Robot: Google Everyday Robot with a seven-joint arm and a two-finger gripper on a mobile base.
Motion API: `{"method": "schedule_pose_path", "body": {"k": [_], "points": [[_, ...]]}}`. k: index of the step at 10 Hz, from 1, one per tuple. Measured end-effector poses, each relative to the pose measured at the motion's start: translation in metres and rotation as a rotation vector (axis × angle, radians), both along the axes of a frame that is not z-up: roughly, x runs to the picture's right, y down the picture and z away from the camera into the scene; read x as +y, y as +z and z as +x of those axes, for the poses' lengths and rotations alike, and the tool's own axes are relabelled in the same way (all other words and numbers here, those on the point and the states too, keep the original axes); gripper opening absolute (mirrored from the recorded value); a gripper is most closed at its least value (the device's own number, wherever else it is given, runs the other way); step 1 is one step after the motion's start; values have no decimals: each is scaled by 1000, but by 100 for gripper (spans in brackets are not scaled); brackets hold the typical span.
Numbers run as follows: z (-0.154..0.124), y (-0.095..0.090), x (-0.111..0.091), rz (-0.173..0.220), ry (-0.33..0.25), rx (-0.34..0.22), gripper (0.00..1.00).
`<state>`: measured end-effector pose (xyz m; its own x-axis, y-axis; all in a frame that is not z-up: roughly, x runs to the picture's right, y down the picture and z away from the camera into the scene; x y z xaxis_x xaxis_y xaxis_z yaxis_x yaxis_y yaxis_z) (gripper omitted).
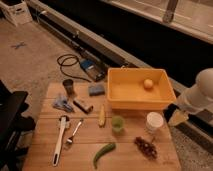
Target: Place banana in tray
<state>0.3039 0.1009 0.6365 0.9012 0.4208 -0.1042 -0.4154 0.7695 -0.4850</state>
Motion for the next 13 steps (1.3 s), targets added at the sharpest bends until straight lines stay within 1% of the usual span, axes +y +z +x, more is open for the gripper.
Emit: {"method": "schedule_pose_path", "body": {"k": [4,6,7,8,10,13], "points": [[-101,-12,-53,94,-167,-116,67],[-145,-19,-72,133,-240,-178,67],[-163,-24,-77,146,-264,-209,67],[-159,-24,-77,148,-265,-201,67],[-161,-24,-77,147,-266,-205,67],[-158,-24,-75,144,-268,-209,67]]}}
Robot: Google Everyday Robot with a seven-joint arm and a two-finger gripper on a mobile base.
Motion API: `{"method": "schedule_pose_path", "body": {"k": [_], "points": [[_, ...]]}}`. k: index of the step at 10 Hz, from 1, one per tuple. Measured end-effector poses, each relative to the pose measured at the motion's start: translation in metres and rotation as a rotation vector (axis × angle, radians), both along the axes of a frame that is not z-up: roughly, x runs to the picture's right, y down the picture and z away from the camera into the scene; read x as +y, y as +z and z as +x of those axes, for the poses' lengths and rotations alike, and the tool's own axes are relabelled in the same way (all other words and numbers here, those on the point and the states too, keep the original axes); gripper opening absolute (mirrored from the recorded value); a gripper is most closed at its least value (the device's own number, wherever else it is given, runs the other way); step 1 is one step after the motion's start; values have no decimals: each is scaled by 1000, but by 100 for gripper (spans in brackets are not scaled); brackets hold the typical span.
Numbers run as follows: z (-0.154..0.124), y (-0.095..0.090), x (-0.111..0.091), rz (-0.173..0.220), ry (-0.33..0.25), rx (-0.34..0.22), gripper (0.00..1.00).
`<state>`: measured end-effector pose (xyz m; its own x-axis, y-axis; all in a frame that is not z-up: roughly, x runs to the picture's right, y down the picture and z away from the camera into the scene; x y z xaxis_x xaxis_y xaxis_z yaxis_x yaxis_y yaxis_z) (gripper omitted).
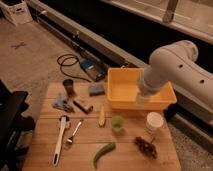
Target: Place banana in tray
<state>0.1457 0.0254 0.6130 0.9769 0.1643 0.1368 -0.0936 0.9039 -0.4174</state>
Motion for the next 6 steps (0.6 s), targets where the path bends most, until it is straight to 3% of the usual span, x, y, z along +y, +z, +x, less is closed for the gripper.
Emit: {"method": "schedule_pose_path", "body": {"k": [3,6], "points": [[-17,14,-3,6,-38,-89,67],[-75,34,-1,1,-131,-215,67]]}}
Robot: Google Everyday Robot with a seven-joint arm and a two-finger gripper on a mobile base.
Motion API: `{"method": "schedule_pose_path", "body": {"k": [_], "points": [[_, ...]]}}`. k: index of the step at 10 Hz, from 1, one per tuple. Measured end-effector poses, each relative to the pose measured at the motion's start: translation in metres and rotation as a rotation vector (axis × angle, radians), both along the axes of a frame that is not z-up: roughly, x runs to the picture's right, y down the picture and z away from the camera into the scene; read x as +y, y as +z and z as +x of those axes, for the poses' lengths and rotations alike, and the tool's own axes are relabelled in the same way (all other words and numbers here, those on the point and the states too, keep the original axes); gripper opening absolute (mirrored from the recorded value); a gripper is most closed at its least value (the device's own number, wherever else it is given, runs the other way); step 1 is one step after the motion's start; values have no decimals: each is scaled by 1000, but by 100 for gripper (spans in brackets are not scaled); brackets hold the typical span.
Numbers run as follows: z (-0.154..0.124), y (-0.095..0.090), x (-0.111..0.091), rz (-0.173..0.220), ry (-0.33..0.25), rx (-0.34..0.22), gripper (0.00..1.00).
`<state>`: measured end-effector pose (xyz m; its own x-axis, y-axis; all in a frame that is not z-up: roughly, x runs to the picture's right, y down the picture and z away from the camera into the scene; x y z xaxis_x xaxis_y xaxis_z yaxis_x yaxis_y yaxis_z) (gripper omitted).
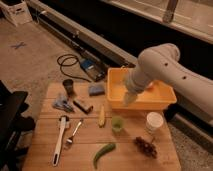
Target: Place banana in tray
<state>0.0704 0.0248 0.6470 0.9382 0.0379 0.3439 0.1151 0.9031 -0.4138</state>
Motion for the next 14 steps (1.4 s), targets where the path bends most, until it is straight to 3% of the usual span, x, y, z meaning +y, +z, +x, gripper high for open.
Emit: {"method": "schedule_pose_path", "body": {"k": [3,5,7,11,13,14], "points": [[-64,27,17,-22,-160,-114,67],[-82,48,38,-64,-253,-176,67],[-102,57,53,-92,-328,-231,67],[-122,70,71,-85,-418,-282,67],[-120,85,70,-82,-399,-285,67],[-113,95,68,-97,-359,-262,67]]}}
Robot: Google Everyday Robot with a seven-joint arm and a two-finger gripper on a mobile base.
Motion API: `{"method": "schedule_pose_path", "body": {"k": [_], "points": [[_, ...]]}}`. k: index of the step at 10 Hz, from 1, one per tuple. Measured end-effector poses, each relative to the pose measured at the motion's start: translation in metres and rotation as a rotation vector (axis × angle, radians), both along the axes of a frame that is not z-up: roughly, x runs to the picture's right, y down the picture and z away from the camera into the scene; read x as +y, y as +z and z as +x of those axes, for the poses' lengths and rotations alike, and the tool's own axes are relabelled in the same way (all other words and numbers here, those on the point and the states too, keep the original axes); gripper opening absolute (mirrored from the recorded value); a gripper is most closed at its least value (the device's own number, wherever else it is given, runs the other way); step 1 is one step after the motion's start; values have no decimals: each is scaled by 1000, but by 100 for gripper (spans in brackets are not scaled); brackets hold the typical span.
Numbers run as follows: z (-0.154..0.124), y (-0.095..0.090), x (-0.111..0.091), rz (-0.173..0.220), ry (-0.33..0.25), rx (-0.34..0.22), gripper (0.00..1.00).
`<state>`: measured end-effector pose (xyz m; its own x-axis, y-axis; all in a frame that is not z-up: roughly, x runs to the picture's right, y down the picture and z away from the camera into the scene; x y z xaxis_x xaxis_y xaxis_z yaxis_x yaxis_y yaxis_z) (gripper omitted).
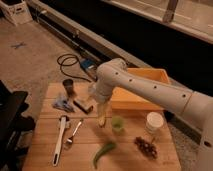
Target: Place banana in tray
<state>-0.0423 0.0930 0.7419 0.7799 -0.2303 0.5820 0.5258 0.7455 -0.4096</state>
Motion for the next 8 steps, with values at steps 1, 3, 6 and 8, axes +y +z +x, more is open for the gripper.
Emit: {"method": "schedule_pose_path", "body": {"k": [1,3,6,8], "points": [[5,6,-1,-20,33,36,67],[5,7,-2,-24,38,42,67],[7,10,-1,-12,35,53,67],[17,29,-2,4,34,54,67]]}}
